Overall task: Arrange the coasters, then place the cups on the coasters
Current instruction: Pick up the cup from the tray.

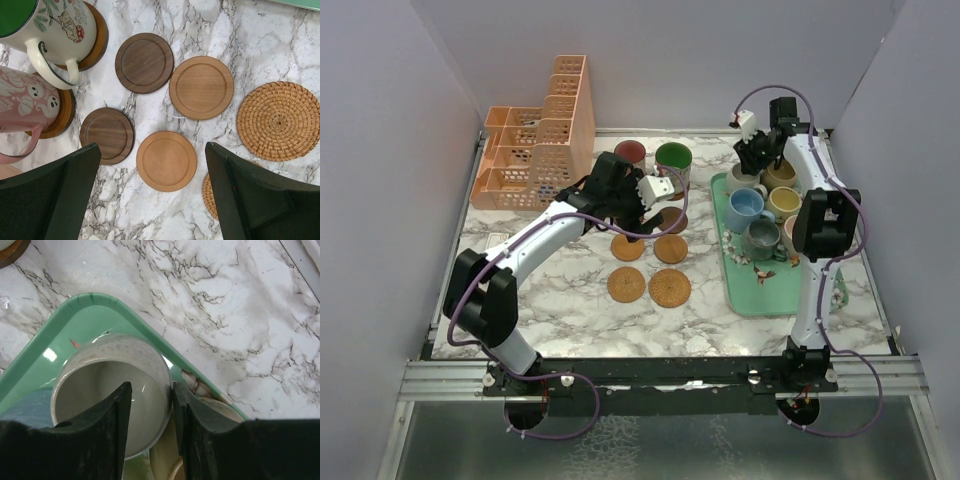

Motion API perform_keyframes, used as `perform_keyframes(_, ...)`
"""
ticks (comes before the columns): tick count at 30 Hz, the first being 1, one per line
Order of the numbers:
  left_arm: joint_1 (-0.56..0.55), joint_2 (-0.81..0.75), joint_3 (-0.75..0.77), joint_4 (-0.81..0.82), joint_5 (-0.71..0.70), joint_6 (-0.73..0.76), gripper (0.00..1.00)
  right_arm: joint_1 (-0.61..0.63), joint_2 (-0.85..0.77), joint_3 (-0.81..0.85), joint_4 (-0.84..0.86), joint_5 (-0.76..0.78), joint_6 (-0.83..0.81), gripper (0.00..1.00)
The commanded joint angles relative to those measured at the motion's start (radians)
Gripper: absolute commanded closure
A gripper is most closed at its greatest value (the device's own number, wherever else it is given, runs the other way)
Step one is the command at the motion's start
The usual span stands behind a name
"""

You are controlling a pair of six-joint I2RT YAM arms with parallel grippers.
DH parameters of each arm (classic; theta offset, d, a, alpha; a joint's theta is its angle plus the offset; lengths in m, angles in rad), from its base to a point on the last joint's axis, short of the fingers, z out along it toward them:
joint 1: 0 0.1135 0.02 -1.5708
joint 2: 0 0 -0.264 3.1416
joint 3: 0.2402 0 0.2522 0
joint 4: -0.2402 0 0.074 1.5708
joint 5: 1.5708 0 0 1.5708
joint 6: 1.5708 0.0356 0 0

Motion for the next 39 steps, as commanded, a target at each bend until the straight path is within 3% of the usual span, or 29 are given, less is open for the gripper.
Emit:
perform_keyframes(1,-0.006,0.015,0.038,-0.004,-0.002,0.013,0.11,0.024,0.032,0.051,-0.034,0.027,-0.022,0.64)
perform_keyframes(20,-0.01,0.034,0.042,-0.003,-0.025,0.033,0.11,0.035,0.024,0.108,-0.028,0.083,0.064,0.99)
perform_keyframes(39,-0.01,0.041,0.064,0.013,-0.072,0.037,0.1,0.034,-0.124,0.173,-0.034,0.148,0.237,0.99)
